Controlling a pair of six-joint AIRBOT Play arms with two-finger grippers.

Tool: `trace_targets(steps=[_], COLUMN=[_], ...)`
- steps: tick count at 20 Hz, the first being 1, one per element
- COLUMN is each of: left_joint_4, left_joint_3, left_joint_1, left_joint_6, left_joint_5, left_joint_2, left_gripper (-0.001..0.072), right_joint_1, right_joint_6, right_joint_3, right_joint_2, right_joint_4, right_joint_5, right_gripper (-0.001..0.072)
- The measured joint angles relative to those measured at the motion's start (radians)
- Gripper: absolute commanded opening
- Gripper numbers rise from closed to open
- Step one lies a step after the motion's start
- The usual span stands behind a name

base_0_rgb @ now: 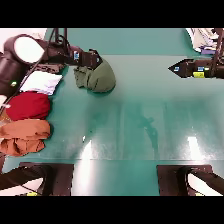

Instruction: Fold the shirts.

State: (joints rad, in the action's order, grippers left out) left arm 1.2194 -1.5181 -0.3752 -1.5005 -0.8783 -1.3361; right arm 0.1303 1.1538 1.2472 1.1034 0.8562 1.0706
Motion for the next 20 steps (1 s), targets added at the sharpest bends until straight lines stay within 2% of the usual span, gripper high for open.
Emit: trace_targets(steps=[7, 10, 11, 13, 14, 17, 20], left_joint_4=[-0.013, -0.024, -0.027, -0.038, -0.044, -0.05, -0.056], left_joint_3=[-0.003, -0.005, -0.005, -0.005, -0.005, -0.047, -0.201], left_joint_1=[0.091, 0.099, 0.101, 0.103, 0.104, 0.105, 0.1], left_joint_6=[-0.034, -0.036, -0.036, -0.036, -0.036, -0.034, 0.023], left_joint_5=[0.048, 0.088, 0.103, 0.113, 0.113, 0.073, -0.041], left_joint_2=[-0.293, -0.359, -0.37, -0.383, -0.386, -0.387, -0.375], left_gripper=[0.0549, 0.0547, 0.0503, 0.0062, 0.0024, 0.0022, 0.0022], right_joint_1=[0.0, 0.0, 0.0, 0.0, 0.0, -0.001, -0.007], right_joint_6=[0.0, 0.0, 0.0, 0.0, 0.0, 0.001, 0.0], right_joint_3=[0.0, 0.0, 0.0, 0.0, 0.0, 0.028, 0.117], right_joint_2=[0.0, 0.0, 0.0, 0.0, 0.0, 0.0, 0.0], right_joint_4=[-0.001, 0.0, 0.0, 0.0, 0.0, 0.004, 0.01], right_joint_5=[0.051, 0.064, 0.066, 0.068, 0.069, 0.069, 0.066], right_gripper=[0.0013, 0.0013, 0.0012, 0.0013, 0.0012, 0.0012, 0.0012])
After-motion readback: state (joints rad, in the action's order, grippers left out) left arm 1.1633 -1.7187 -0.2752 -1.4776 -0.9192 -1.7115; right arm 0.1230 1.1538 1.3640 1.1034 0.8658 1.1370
